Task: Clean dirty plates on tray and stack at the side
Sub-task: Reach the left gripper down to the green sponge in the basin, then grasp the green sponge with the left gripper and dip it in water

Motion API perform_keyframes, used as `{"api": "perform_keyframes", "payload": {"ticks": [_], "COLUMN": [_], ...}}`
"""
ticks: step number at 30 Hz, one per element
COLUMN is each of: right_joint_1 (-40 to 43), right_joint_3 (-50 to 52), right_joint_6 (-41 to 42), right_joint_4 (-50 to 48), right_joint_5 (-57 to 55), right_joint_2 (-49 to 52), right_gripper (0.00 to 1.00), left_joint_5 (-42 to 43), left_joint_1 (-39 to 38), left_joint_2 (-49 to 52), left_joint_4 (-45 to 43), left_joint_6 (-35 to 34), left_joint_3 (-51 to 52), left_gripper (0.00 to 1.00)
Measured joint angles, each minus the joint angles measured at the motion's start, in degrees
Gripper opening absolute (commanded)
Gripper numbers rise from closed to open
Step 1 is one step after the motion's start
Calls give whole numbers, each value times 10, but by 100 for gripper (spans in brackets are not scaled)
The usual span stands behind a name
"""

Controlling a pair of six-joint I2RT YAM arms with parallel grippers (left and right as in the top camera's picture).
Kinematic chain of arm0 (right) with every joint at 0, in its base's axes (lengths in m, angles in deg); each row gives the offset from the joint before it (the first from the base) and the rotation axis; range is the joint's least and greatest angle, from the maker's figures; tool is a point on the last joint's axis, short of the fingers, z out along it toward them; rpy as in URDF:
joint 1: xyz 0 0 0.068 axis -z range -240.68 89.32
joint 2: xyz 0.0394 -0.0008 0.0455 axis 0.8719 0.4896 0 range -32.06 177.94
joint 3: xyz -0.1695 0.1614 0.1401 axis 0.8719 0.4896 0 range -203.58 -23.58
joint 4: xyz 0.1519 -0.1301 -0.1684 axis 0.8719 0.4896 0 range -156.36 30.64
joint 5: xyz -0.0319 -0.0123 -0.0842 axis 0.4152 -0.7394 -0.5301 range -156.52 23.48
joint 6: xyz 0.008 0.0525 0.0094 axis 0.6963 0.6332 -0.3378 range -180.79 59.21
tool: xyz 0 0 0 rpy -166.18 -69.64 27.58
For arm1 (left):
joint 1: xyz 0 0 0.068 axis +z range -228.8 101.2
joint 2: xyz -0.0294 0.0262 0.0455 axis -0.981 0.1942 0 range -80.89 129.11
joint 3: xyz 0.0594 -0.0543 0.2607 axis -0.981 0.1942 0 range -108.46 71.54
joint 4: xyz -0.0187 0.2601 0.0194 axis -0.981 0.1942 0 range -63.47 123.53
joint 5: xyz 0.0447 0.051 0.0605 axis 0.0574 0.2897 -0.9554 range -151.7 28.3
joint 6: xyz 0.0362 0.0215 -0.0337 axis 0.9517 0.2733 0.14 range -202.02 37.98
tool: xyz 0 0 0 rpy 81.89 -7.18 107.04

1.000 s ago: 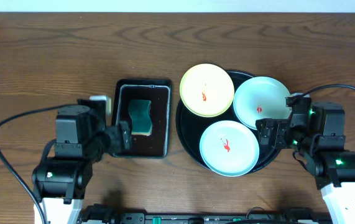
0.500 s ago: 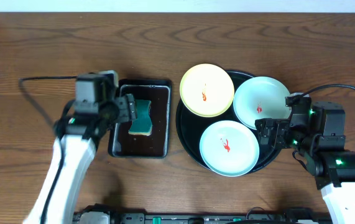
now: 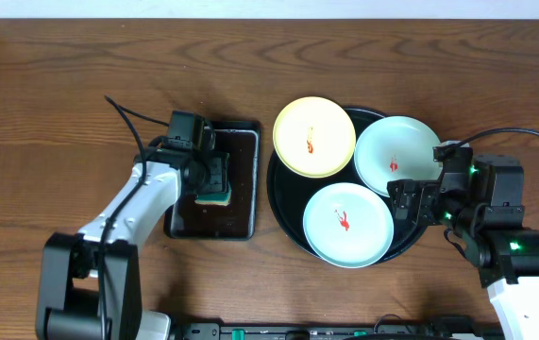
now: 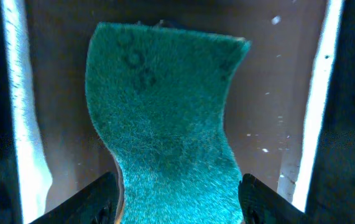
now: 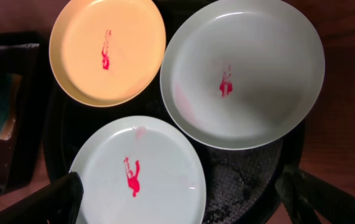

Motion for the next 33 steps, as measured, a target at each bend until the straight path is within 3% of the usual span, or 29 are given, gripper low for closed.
{"api": "perform_keyframes", "payload": {"ticks": [33], "right_joint_1": [0], "right_joint_3": [0], "right_joint_6": [0], "right_joint_4": [0], "right_joint_5": [0], "right_joint_2": [0], "right_gripper": [99], "left_joint_5": [-30], "left_joint_1": [0], "left_joint_2": [29], "left_joint_4": [-49], "left_joint_6": [-18], "left_joint_3": [8], "left_gripper": [49]}}
